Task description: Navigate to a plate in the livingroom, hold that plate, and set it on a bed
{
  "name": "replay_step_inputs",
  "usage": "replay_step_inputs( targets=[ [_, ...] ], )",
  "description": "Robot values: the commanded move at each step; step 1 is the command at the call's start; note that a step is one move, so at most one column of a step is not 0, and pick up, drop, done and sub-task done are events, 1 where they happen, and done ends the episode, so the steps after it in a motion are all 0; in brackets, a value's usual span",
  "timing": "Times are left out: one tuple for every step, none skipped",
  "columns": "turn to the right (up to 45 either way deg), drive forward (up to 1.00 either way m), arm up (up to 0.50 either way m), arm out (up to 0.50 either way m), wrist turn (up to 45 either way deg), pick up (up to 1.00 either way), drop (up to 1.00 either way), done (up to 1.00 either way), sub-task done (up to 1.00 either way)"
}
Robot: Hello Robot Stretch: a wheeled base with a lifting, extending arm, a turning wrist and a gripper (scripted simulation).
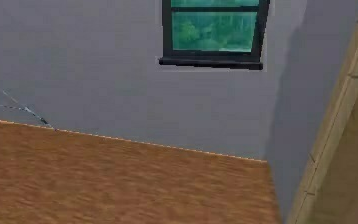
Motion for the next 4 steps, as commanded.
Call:
replay_step_inputs(
  targets=[
    [33.0, 0.00, 0.00, 0.00, 0.0, 0.00, 0.00, 0.00, 0.00],
    [0.0, 0.45, 0.00, 0.00, 0.0, 0.00, 0.00, 0.00, 0.00],
    [42.0, 0.00, 0.00, 0.00, 0.0, 0.00, 0.00, 0.00, 0.00],
    [0.0, 0.50, 0.00, 0.00, 0.0, 0.00, 0.00, 0.00, 0.00]
  ],
)
